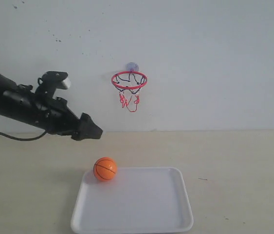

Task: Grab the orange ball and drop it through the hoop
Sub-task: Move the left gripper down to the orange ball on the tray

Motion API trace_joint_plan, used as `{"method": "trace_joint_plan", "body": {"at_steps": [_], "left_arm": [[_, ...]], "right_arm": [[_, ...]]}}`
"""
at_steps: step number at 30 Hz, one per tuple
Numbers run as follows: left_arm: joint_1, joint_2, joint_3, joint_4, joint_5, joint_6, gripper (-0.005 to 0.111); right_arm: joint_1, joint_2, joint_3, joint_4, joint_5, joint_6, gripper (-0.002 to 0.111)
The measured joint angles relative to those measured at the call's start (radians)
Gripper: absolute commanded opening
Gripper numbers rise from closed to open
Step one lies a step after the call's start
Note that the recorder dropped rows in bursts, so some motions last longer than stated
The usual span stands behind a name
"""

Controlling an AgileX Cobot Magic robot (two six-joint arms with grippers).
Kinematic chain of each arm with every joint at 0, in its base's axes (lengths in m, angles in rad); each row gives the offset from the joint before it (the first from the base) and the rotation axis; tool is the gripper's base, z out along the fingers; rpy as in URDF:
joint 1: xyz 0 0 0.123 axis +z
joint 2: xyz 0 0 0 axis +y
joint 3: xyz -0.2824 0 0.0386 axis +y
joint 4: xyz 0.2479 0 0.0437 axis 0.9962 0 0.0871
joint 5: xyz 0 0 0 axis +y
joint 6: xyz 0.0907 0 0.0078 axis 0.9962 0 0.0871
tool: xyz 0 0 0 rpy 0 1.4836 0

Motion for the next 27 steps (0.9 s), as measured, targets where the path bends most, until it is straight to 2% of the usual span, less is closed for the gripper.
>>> {"method": "trace_joint_plan", "body": {"at_steps": [7,16,22,27], "left_arm": [[-0.057,0.109,-0.045,0.007,0.000,0.024,0.087],[-0.077,0.197,-0.046,0.025,-0.006,0.029,0.087],[-0.111,0.220,-0.047,0.058,-0.097,0.032,0.087],[-0.113,0.252,-0.080,0.063,-0.102,0.028,0.087]], "right_arm": [[0.000,0.000,0.000,0.000,0.000,0.000,0.000],[0.000,0.000,0.000,0.000,0.000,0.000,0.000],[0.000,0.000,0.000,0.000,0.000,0.000,0.000],[0.000,0.000,0.000,0.000,0.000,0.000,0.000]]}}
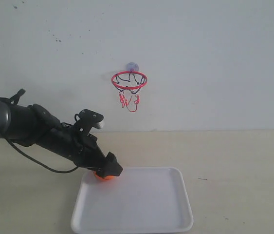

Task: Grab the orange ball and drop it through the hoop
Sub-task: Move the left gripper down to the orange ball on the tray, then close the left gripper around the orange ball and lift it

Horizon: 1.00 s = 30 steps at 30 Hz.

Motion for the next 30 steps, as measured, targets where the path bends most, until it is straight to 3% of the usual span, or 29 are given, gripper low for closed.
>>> {"method": "trace_joint_plan", "body": {"at_steps": [5,8,12,18,30], "left_arm": [[0.000,0.041,-0.049,0.070,0.026,-0.066,0.084],[0.000,0.049,-0.062,0.126,0.026,-0.111,0.075],[0.000,0.049,-0.064,0.168,0.026,-0.136,0.052],[0.000,0.049,-0.065,0.175,0.016,-0.145,0.005],[-0.002,0.024,-0.073,0.181,0.008,-0.145,0.004]], "right_arm": [[0.000,0.000,0.000,0.000,0.000,0.000,0.000],[0.000,0.000,0.000,0.000,0.000,0.000,0.000],[0.000,0.000,0.000,0.000,0.000,0.000,0.000],[0.000,0.000,0.000,0.000,0.000,0.000,0.000],[0.000,0.000,0.000,0.000,0.000,0.000,0.000]]}}
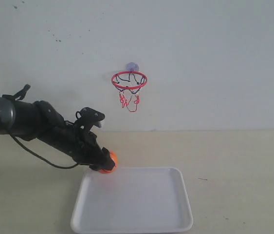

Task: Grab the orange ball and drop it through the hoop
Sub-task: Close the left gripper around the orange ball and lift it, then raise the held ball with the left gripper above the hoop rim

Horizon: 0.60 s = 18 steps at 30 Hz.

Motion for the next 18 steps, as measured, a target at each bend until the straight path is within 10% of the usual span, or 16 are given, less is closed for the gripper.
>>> {"method": "trace_joint_plan", "body": {"at_steps": [18], "left_arm": [[0.012,-0.054,-0.413,-0.274,-0.150,0.335,0.004]], "right_arm": [[0.000,0.000,0.000,0.000,0.000,0.000,0.000]]}}
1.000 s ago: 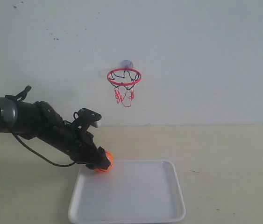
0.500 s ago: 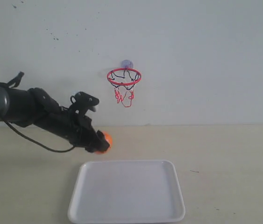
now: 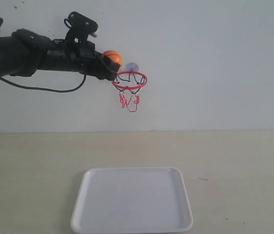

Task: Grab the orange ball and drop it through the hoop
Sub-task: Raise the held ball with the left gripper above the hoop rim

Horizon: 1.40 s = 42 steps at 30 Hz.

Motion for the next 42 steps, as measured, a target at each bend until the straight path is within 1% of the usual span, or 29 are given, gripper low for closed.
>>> {"method": "trace_joint_plan", "body": {"at_steps": [1,5,8,10,14,16,20,22,24,27,30,32,35,42], "left_arm": [[0.003,0.030,-0.060,-0.012,0.014,0.005,0.004],[0.005,0.148,-0.220,-0.016,0.053,0.009,0.004],[0.005,0.214,-0.322,-0.023,0.095,-0.006,0.004],[0.005,0.235,-0.355,-0.035,0.121,-0.010,0.004],[0.005,0.241,-0.366,-0.079,0.122,-0.012,0.005],[0.005,0.241,-0.366,-0.135,0.120,0.005,0.015],[0.005,0.241,-0.366,-0.175,0.135,0.033,0.032],[0.005,0.241,-0.366,-0.194,0.149,0.039,0.047],[0.012,0.241,-0.366,-0.221,0.151,0.046,0.053],[0.024,0.241,-0.366,-0.236,0.151,0.049,0.058],[0.028,0.241,-0.366,-0.247,0.151,0.058,0.057],[0.028,0.241,-0.366,-0.292,0.155,0.120,0.057],[0.028,0.241,-0.366,-0.327,0.155,0.147,0.058],[0.030,0.241,-0.366,-0.342,0.159,0.137,0.068]], "right_arm": [[0.000,0.000,0.000,0.000,0.000,0.000,0.000],[0.000,0.000,0.000,0.000,0.000,0.000,0.000],[0.000,0.000,0.000,0.000,0.000,0.000,0.000],[0.000,0.000,0.000,0.000,0.000,0.000,0.000],[0.000,0.000,0.000,0.000,0.000,0.000,0.000],[0.000,0.000,0.000,0.000,0.000,0.000,0.000],[0.000,0.000,0.000,0.000,0.000,0.000,0.000],[0.000,0.000,0.000,0.000,0.000,0.000,0.000],[0.000,0.000,0.000,0.000,0.000,0.000,0.000],[0.000,0.000,0.000,0.000,0.000,0.000,0.000],[0.000,0.000,0.000,0.000,0.000,0.000,0.000],[0.000,0.000,0.000,0.000,0.000,0.000,0.000],[0.000,0.000,0.000,0.000,0.000,0.000,0.000],[0.000,0.000,0.000,0.000,0.000,0.000,0.000]]}}
